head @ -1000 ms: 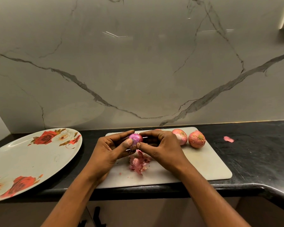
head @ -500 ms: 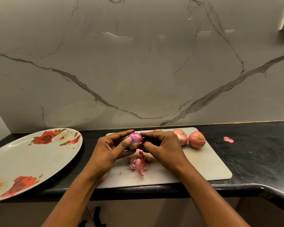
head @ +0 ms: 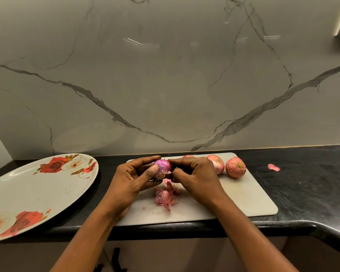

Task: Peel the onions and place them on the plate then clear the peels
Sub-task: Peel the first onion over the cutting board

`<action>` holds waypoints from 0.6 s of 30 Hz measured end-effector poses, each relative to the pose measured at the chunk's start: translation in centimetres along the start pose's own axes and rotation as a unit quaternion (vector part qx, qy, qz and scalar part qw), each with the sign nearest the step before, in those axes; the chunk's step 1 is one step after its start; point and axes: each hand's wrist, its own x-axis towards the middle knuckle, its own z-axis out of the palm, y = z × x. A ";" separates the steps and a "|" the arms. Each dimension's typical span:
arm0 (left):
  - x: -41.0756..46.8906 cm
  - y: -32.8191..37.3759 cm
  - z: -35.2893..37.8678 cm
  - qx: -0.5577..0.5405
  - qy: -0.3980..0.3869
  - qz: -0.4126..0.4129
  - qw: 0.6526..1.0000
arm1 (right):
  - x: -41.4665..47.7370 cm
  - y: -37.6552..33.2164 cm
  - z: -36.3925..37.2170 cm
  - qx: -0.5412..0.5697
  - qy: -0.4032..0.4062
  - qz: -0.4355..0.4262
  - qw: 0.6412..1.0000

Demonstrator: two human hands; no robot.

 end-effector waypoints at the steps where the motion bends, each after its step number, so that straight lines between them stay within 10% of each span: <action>1: 0.0 0.0 0.0 -0.001 0.001 0.001 1.000 | 0.0 0.0 0.1 -0.003 -0.001 0.000 1.000; 18: 0.2 -0.2 0.0 0.005 0.013 0.012 1.000 | -0.2 0.0 0.0 -0.067 0.004 -0.019 0.998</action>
